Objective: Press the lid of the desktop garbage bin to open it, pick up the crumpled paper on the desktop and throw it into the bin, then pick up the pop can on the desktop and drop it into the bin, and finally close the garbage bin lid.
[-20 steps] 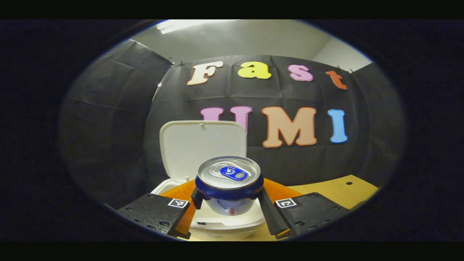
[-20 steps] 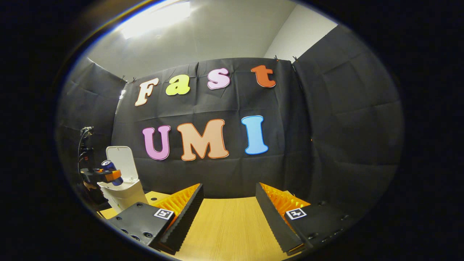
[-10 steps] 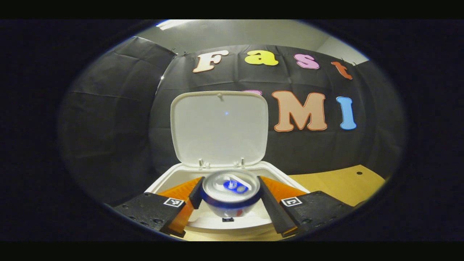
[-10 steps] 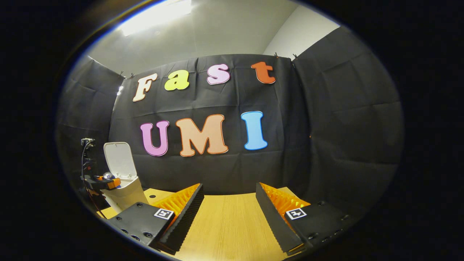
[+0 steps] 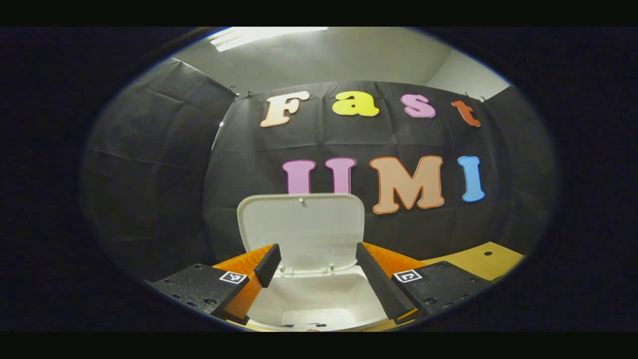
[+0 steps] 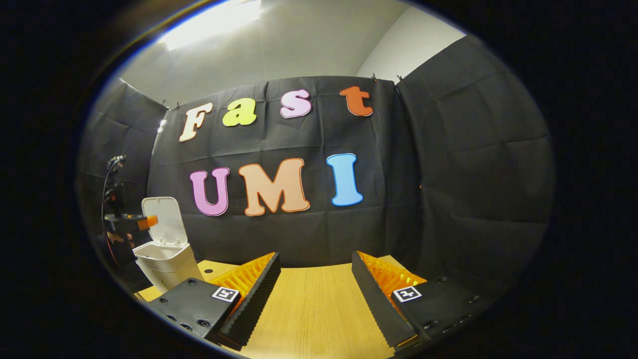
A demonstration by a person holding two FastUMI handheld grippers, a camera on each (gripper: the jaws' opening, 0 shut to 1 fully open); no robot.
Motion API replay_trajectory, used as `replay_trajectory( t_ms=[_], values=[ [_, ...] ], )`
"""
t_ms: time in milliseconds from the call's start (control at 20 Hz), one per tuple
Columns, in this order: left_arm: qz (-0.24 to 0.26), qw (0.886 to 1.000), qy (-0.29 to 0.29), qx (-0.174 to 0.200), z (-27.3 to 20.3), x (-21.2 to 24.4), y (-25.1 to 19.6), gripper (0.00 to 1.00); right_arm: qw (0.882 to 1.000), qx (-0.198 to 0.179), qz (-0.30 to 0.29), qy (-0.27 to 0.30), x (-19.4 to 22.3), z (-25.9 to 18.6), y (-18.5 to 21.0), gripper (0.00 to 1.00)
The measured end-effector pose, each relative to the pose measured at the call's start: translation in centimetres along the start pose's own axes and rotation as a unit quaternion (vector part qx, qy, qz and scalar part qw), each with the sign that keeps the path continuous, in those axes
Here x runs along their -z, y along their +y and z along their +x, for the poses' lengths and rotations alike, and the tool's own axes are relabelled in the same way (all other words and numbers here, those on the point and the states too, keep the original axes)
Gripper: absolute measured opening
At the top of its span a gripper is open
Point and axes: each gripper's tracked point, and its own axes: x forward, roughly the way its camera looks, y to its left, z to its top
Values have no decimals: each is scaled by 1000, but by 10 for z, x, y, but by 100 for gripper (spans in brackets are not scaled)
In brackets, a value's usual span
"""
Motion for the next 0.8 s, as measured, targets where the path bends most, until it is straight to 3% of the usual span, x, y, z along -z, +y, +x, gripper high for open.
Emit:
replay_trajectory(
  t_ms=[50, 200, 300, 450, 750, 800],
  values=[
    [-2, 1000, -6, 5, 9, -15, 2, 92, 1000, 3, 2, 0, 2, -3, 0, 96],
    [3, 1000, -22, 9, 40, -50, 13, 91, 1000, 9, 7, -1, 5, -10, 3, 96],
    [16, 1000, -20, 11, 63, -57, 18, 92, 1000, 12, 8, -3, 5, -15, 6, 99],
    [29, 999, 6, 19, 87, -40, 17, 92, 1000, 18, 6, -5, 4, -17, 6, 95],
    [3, 1000, 14, 21, 71, -38, 12, 92, 1000, 11, 2, -3, 3, -13, 10, 99],
    [1, 1000, 17, 23, 62, -37, 10, 92, 1000, 6, 2, -2, 3, -10, 12, 96]
  ],
)
